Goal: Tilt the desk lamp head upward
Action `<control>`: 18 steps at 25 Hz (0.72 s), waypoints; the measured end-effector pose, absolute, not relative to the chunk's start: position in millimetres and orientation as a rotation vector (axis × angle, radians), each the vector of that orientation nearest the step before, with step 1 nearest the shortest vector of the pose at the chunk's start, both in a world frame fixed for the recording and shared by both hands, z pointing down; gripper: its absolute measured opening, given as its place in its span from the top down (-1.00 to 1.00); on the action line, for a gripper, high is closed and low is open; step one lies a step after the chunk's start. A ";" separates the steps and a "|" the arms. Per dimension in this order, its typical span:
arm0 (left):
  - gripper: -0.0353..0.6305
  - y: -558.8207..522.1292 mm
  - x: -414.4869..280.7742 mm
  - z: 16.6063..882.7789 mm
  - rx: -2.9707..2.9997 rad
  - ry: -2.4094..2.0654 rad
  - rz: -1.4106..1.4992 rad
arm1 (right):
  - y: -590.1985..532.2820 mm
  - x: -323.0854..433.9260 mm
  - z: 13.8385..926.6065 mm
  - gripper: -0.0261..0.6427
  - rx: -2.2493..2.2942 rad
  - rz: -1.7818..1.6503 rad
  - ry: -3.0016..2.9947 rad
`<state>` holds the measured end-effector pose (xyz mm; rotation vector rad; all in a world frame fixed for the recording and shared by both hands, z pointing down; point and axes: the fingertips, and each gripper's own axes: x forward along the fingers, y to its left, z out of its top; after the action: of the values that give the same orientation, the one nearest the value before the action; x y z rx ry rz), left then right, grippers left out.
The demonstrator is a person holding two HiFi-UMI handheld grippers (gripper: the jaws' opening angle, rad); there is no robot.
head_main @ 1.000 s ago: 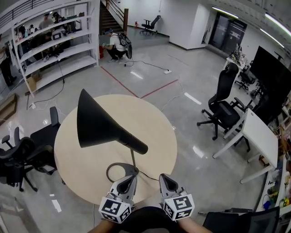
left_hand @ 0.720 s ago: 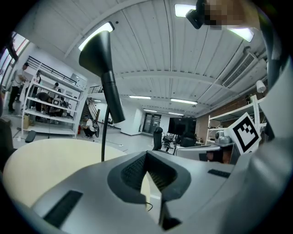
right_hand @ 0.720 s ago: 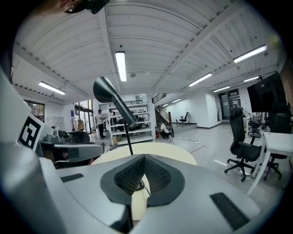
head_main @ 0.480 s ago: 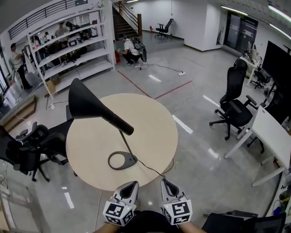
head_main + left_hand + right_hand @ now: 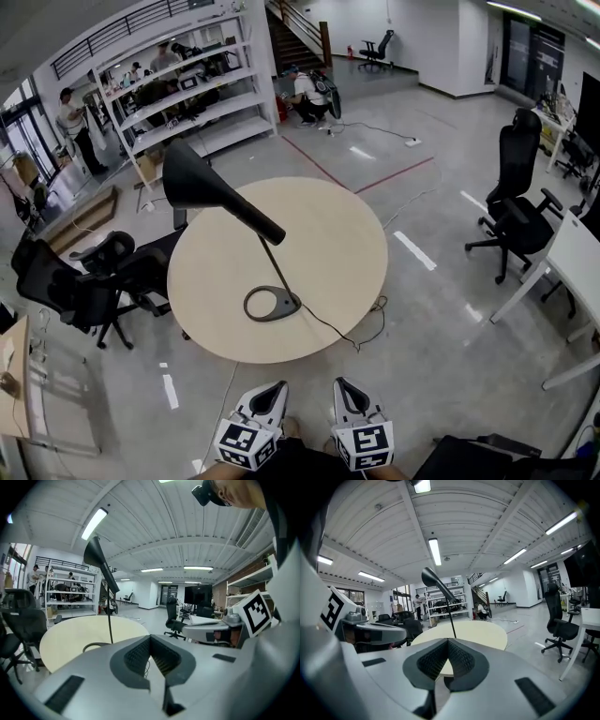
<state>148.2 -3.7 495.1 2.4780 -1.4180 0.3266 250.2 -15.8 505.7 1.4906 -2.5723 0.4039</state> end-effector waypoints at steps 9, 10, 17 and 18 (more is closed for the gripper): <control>0.75 44.3 116.3 499.9 2.434 -1.521 0.378 | 12.2 219.4 497.1 0.89 1.423 0.353 -2.653; 0.75 49.3 111.8 498.2 2.432 -1.532 0.374 | 17.2 214.7 495.7 0.89 1.416 0.349 -2.659; 0.75 95.5 65.3 489.3 2.451 -1.552 0.302 | 64.2 165.3 483.9 0.89 1.408 0.274 -2.656; 0.75 103.6 54.3 488.9 2.451 -1.556 0.291 | 72.4 155.8 482.2 0.89 1.414 0.269 -2.649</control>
<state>54.3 103.6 488.9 2.4514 -1.5557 0.2913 155.8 72.4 482.2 1.4137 -2.6490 0.2688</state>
